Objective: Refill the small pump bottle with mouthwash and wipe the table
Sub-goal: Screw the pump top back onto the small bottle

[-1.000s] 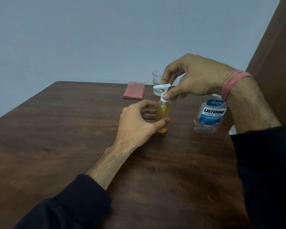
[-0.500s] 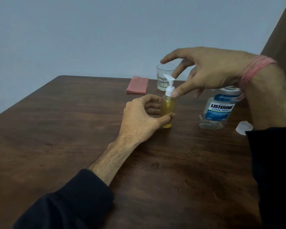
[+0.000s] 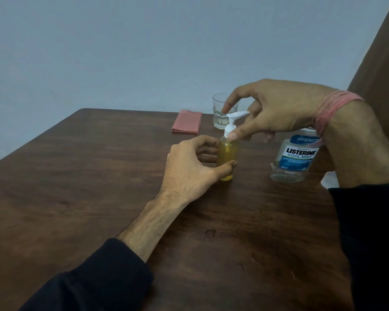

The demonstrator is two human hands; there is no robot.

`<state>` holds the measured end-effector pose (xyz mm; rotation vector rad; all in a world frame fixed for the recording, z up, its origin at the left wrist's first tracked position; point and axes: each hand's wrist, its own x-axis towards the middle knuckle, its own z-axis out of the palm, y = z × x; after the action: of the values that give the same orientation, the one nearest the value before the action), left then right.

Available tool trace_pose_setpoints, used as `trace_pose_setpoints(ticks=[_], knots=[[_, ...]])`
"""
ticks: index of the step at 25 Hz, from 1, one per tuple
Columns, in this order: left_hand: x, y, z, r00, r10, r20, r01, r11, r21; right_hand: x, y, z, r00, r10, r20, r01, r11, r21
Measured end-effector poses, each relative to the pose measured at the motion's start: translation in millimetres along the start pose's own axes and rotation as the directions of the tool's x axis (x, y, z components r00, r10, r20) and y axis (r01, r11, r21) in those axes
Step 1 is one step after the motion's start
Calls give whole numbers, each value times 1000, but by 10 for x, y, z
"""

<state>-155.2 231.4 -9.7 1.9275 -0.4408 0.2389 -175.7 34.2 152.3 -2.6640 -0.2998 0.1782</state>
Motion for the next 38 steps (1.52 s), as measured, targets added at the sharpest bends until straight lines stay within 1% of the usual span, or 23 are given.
trace_pose_setpoints(ticks=[1, 3, 5, 8, 9, 10, 12, 13, 15, 18, 21, 24, 28, 33, 35, 38], knots=[[-1, 0, -1, 1000, -5, -3, 5, 1000, 0, -22, 3, -30, 1000, 12, 9, -12, 999, -31], [3, -3, -3, 1000, -16, -4, 16, 1000, 8, -65, 3, -101, 1000, 11, -23, -12, 1000, -25], [12, -20, 2, 1000, -26, 10, 26, 1000, 2, -88, -3, -134, 998, -21, -63, 20, 1000, -9], [14, -25, 6, 1000, -27, 12, 27, 1000, -8, -56, -15, -80, 992, -95, -86, 99, 994, 36], [13, -21, 5, 1000, -28, 9, 28, 1000, -13, -36, -17, -52, 991, -101, -93, 104, 994, 35], [10, -22, 1, 1000, -25, 6, 25, 1000, -17, -11, -22, -17, 990, -94, -102, 95, 995, 8], [1, -22, -3, 1000, -18, 4, 18, 1000, -23, 45, -38, 54, 991, -53, -124, 40, 994, -102], [-3, -25, -3, 1000, -14, 4, 15, 1000, -24, 66, -47, 79, 992, -28, -125, 9, 988, -152], [-6, -27, -6, 1000, -10, 7, 10, 1000, -25, 75, -65, 104, 996, 1, -84, -18, 981, -195], [5, -24, -6, 1000, -13, 8, 13, 1000, -21, 36, -94, 80, 999, -26, -32, 18, 976, -216], [0, -15, 1, 1000, -16, 1, 16, 1000, -20, 13, -103, 64, 995, -88, -54, 74, 975, -212], [-5, -16, 2, 1000, -10, 3, 10, 1000, -25, 27, -88, 100, 994, -81, -70, 69, 984, -164], [0, -33, -1, 1000, 5, 7, -5, 1000, -4, 73, -87, 152, 996, -10, -86, -15, 959, -282], [-10, -37, 16, 1000, -20, 5, 20, 999, -38, 18, -36, 11, 997, -69, -24, 63, 979, -194], [-10, -27, 13, 1000, -18, 7, 18, 999, -39, 39, -11, 8, 996, -77, -51, 65, 973, -221], [-10, -14, 2, 1000, -20, 18, 20, 999, -37, 58, 9, 37, 996, -69, -50, 52, 961, -272]])
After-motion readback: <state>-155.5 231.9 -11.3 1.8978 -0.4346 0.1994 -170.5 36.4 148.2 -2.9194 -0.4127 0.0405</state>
